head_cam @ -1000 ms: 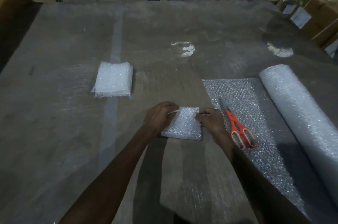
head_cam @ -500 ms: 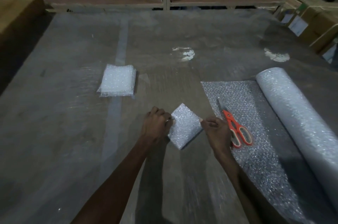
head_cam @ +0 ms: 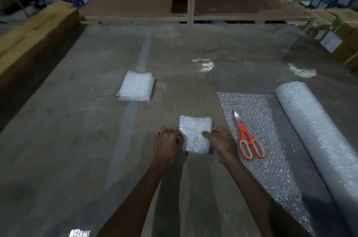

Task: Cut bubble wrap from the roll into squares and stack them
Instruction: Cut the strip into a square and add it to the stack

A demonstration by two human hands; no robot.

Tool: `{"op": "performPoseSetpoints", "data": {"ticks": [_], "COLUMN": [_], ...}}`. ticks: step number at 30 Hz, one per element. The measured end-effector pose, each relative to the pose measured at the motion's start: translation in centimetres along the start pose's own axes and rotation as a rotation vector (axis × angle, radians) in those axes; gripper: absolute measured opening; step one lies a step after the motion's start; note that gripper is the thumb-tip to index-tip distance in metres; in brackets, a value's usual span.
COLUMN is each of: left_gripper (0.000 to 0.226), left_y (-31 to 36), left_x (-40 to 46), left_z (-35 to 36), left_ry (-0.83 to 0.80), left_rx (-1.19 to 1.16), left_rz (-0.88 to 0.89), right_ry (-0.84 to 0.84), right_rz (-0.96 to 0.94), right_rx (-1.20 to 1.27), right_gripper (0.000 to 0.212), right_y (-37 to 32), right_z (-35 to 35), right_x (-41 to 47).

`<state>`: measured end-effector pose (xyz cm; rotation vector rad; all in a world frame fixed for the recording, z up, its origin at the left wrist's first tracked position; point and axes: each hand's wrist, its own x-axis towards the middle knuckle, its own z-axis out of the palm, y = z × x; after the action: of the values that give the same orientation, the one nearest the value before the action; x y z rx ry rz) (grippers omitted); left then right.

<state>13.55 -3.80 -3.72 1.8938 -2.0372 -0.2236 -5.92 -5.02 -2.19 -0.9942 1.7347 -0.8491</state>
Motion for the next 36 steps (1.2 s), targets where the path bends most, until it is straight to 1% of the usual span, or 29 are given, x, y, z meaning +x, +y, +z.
{"op": "performPoseSetpoints", "data": {"ticks": [1, 3, 5, 6, 7, 9, 10, 11, 12, 15, 16, 18, 21, 24, 26, 27, 29, 30, 32, 34, 36], "left_gripper": [0.017, 0.016, 0.024, 0.032, 0.043, 0.074, 0.087, 0.096, 0.094, 0.047, 0.043, 0.044, 0.045, 0.04, 0.043, 0.048, 0.059, 0.056, 0.039, 0.032, 0.035], "left_y": [0.1, 0.2, 0.1, 0.2, 0.3, 0.9, 1.3, 1.6, 2.0, 2.2, 2.0, 1.3, -0.5, -2.9, -4.7, -5.4, -6.8, -7.3, -7.8, -8.6, -10.0], "left_x": [-0.2, -0.5, -0.8, -0.8, -0.8, -0.8, -0.7, -0.7, -0.8, -0.8, -0.7, -0.2, 1.2, 3.1, 4.3, 5.0, 6.1, 6.6, 7.4, 8.4, 9.7], "left_z": [-0.2, -0.5, -0.7, -0.8, -0.9, -1.7, -2.4, -3.0, -4.0, -5.7, -6.1, -6.3, -6.2, -7.0, -7.4, -7.6, -7.6, -7.7, -8.2, -8.6, -8.5], "left_ry": [0.011, 0.033, 0.085, 0.102, 0.112, 0.121, 0.092, 0.034, -0.064, -0.32, -0.365, -0.399, -0.355, -0.319, -0.34, -0.365, -0.461, -0.513, -0.585, -0.597, -0.546], "left_rx": [-0.012, -0.024, -0.064, -0.16, -0.325, -0.757, -0.942, -1.094, -1.212, -1.476, -1.521, -1.566, -1.562, -1.551, -1.567, -1.586, -1.657, -1.726, -1.851, -1.915, -1.919], "left_rz": [-0.018, -0.08, -0.155, -0.205, -0.26, -0.391, -0.466, -0.519, -0.528, -0.446, -0.438, -0.438, -0.453, -0.457, -0.448, -0.431, -0.414, -0.417, -0.425, -0.431, -0.433], "right_ry": [-0.051, -0.126, -0.191, -0.221, -0.25, -0.3, -0.325, -0.348, -0.366, -0.387, -0.388, -0.377, -0.342, -0.311, -0.303, -0.299, -0.285, -0.281, -0.278, -0.242, -0.216], "right_rz": [0.011, 0.025, 0.003, -0.012, -0.032, -0.092, -0.125, -0.149, -0.162, -0.157, -0.157, -0.143, -0.158, -0.154, -0.15, -0.148, -0.138, -0.143, -0.133, -0.106, -0.084], "right_rx": [0.048, 0.122, 0.19, 0.218, 0.239, 0.274, 0.287, 0.304, 0.323, 0.374, 0.392, 0.427, 0.427, 0.428, 0.422, 0.423, 0.436, 0.453, 0.449, 0.467, 0.498], "right_gripper": [0.032, 0.026, 0.015, 0.007, 0.003, 0.005, 0.005, 0.005, 0.005, 0.013, 0.016, 0.015, 0.006, 0.006, 0.005, 0.005, 0.007, 0.007, 0.005, 0.01, 0.015], "right_y": [0.0, -0.5, -1.4, -1.8, -2.4, -3.6, -4.3, -4.9, -5.4, -6.7, -7.1, -7.8, -9.1, -10.5, -11.7, -12.3, -13.5, -14.1, -15.3, -16.3, -17.3], "right_z": [0.0, -0.2, -0.6, -0.9, -1.2, -1.7, -1.9, -2.1, -2.2, -2.2, -2.0, -1.6, -0.6, 1.2, 2.9, 3.8, 5.7, 6.6, 8.3, 9.7, 10.9], "right_x": [0.4, 0.5, -0.1, -0.4, -0.8, -1.6, -1.9, -2.2, -2.3, -2.3, -2.2, -2.0, -1.7, -0.9, -0.5, -0.4, 0.0, 0.2, 0.6, 1.0, 1.6]}}
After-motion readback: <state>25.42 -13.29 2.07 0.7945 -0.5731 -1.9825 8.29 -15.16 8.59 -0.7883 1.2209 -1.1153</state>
